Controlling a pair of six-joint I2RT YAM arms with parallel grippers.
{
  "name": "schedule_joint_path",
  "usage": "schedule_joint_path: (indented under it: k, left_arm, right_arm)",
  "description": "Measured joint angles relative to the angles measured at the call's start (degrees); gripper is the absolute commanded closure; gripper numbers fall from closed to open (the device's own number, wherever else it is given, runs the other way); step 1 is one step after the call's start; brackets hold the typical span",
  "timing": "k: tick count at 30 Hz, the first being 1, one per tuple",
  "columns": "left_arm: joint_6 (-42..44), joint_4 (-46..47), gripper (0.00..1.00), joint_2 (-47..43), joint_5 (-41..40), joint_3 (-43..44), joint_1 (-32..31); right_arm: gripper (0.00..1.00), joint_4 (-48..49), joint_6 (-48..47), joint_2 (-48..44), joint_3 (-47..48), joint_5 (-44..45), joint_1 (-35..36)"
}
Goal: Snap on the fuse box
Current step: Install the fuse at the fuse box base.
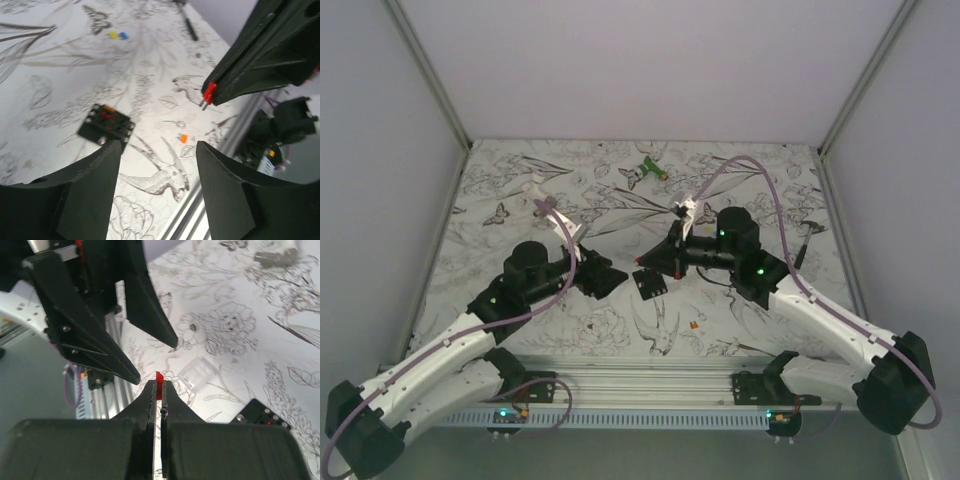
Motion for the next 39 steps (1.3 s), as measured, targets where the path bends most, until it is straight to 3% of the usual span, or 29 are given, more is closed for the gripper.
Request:
schedule_joint_path:
  k: [12,20,29,39]
  left_arm:
    - [-2.8,-12.4,0.11,-0.9,-23.4,-1.2,3.8]
    - [-5.5,-18.4,0.0,1.6,-31.1,-1.2,7.7]
    - [-6.8,-20.4,0.0,2.5,-33.3,-1.2,9.2]
    - [-7.4,-21.1,0.0,2.5,-34.0,-1.2,9.9]
  right_arm:
    - [1.0,-16.0,-0.3,9.7,8.1,32.2,9.6]
    - [1.0,-21.2,1.0,20.5,11.7,50.0,15.5]
    - [1.0,-23.7,2.9,31.8,16.0,60.8,17.5]
    - [1.0,-25.5,5.9,37.4,18.4,65.8,18.1]
